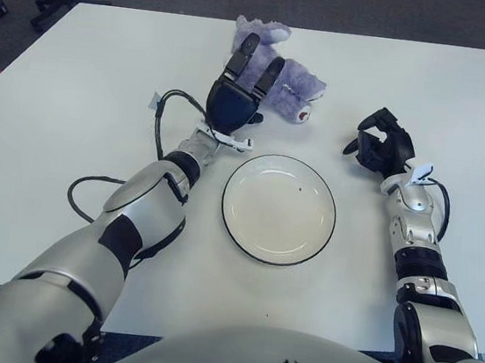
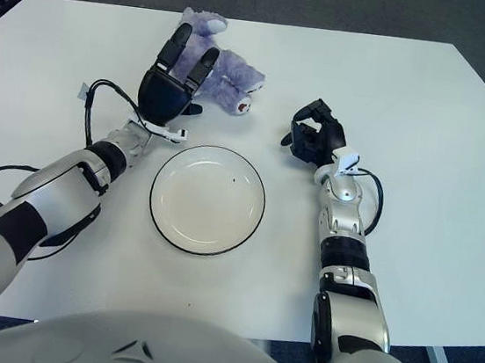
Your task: Put the doll into the plate.
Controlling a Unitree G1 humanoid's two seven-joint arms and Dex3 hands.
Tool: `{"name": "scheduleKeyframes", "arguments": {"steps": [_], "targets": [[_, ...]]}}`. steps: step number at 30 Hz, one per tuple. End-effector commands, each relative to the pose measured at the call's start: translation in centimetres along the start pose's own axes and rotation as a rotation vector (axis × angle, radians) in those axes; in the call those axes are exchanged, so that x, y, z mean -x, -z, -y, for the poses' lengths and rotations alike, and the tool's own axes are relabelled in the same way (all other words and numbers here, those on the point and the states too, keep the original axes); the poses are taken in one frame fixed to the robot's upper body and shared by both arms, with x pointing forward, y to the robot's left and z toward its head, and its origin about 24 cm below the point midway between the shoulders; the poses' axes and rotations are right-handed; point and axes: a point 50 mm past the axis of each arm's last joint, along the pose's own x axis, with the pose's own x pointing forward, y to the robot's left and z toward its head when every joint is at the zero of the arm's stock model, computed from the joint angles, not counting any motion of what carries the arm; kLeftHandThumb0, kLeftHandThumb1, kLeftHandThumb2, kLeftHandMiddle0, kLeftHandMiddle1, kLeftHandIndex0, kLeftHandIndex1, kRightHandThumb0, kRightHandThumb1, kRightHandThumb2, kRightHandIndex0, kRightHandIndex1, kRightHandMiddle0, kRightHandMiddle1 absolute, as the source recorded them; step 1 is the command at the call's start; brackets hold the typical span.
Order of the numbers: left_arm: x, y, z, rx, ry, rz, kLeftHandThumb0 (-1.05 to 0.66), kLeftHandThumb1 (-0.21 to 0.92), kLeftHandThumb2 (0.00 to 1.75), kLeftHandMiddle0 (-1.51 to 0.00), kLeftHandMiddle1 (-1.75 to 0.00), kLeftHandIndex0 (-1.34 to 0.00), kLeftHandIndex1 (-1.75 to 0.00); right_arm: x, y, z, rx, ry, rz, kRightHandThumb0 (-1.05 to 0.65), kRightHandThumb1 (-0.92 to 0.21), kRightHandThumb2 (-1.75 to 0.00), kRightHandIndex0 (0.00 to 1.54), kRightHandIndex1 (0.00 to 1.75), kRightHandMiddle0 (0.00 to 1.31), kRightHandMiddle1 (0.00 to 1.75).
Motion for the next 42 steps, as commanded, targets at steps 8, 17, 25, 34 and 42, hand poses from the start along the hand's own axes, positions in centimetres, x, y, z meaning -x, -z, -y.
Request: {"name": "scheduleKeyframes", "arguments": {"steps": [8, 17, 25, 34, 42], "targets": [[-0.9, 0.9, -0.3, -0.035, 0.022, -0.016, -0.17, 0.81, 0.05, -0.21, -0.01, -0.44, 0.00, 1.5, 3.1, -0.4, 0.009, -0.024, -0.155, -0.39, -0.63, -0.91, 0.93, 1.75, 0.38, 1.75], [-1.6, 1.5, -0.4, -0.053, 0.065, -0.033, -0.21, 0.81, 0.04, -0.23, -0.01, -0.47, -0.02, 1.6, 3.1, -0.4, 0.010, -0.025, -0.157, -0.39, -0.62, -0.91, 0.93, 1.75, 0.39, 1.75], [-2.3, 2.0, -0.6, -0.072, 0.085, -0.048, -0.20, 0.81, 0.03, -0.23, 0.00, -0.48, -0.01, 1.6, 3.1, -0.4, 0.011, -0.027, -0.159, -0.39, -0.62, -0.91, 0.93, 1.75, 0.39, 1.75], [-2.6, 2.1, -0.7, -0.085, 0.098, -0.054, -0.19, 0.81, 0.03, -0.23, 0.00, -0.48, -0.01, 1.6, 3.1, -0.4, 0.011, -0.027, -0.161, -0.39, -0.61, -0.92, 0.94, 1.75, 0.39, 1.75], [-3.4, 2.6, -0.9, -0.121, 0.118, -0.061, -0.21, 0.81, 0.02, -0.23, 0.00, -0.48, 0.00, 1.7, 3.2, -0.3, 0.012, -0.031, -0.162, -0.40, -0.61, -0.93, 0.94, 1.75, 0.39, 1.75]]}}
